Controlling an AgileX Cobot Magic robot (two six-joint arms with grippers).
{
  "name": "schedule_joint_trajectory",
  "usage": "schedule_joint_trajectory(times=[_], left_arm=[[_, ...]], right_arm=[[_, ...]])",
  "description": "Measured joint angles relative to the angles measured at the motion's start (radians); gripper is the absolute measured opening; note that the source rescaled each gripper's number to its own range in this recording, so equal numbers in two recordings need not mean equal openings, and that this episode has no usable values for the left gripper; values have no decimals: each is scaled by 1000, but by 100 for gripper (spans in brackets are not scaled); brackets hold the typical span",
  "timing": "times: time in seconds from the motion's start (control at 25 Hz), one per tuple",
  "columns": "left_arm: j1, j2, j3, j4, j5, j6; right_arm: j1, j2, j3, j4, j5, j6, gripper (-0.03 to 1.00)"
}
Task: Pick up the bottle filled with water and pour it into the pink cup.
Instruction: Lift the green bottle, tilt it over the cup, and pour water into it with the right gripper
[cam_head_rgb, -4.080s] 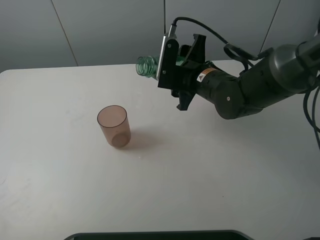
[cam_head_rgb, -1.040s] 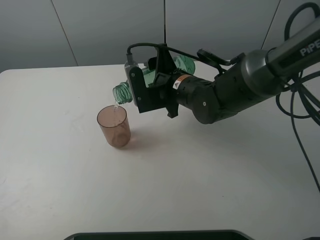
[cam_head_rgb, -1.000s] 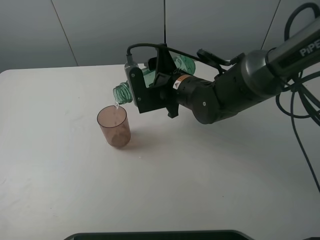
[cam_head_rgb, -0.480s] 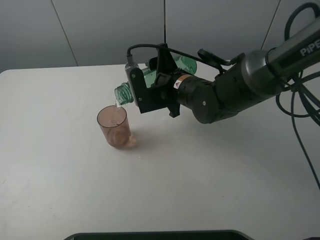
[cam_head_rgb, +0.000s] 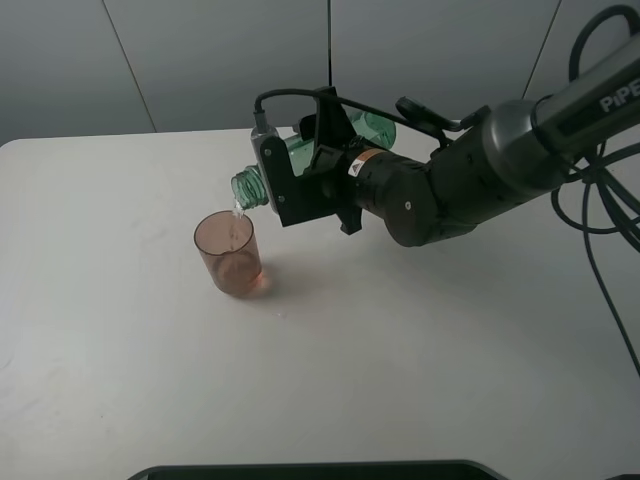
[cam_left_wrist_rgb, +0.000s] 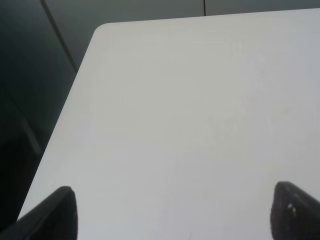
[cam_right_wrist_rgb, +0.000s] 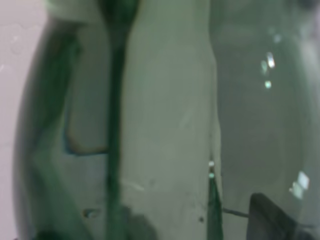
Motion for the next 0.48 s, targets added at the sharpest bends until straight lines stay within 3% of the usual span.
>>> schedule_joint_trajectory(times=[0.48], left_arm=[[0, 0, 0, 0, 0, -4]], right_arm=[[0, 0, 0, 15, -6, -20, 0]])
